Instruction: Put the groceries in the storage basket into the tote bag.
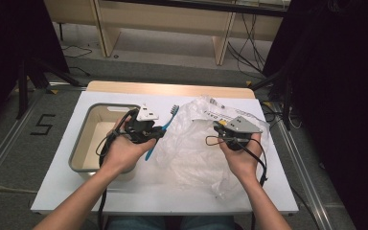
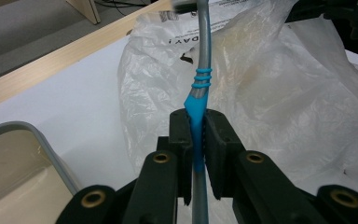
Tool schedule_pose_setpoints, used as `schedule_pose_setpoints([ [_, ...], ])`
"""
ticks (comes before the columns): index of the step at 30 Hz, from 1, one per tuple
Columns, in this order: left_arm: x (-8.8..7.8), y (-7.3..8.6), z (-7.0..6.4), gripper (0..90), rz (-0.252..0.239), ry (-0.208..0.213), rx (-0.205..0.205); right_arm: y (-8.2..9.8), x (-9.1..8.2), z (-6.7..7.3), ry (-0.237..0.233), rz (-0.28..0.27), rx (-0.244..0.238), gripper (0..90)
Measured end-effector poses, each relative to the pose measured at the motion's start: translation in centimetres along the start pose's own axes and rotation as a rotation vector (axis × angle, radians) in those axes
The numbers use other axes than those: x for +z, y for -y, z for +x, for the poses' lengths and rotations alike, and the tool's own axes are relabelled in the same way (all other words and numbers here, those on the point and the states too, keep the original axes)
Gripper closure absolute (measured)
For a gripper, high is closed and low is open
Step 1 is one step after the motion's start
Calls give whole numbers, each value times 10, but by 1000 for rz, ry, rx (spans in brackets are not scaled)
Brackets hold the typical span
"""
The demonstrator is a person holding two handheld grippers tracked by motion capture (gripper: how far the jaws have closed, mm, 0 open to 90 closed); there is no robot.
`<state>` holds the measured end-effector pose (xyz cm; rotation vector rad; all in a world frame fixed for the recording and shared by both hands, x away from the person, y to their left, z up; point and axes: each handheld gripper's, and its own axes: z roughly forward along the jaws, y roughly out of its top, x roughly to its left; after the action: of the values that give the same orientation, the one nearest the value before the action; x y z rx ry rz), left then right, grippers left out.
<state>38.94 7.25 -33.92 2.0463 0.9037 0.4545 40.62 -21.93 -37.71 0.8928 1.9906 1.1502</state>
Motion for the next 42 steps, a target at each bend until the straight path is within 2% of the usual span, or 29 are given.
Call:
schedule_pose_setpoints([
  [14, 3, -1, -10, 815, -4, 21, 10, 0, 0, 0, -1, -1, 2, 900],
  [29, 9, 1, -20, 815, 13, 44, 34, 0, 0, -1, -1, -4, 5, 900],
  [35, 12, 3, -28, 815, 13, 61, 37, 0, -1, -1, 0, -4, 5, 900],
  [42, 19, 6, -37, 814, 36, 86, 60, 0, -1, -1, 0, -4, 6, 900],
])
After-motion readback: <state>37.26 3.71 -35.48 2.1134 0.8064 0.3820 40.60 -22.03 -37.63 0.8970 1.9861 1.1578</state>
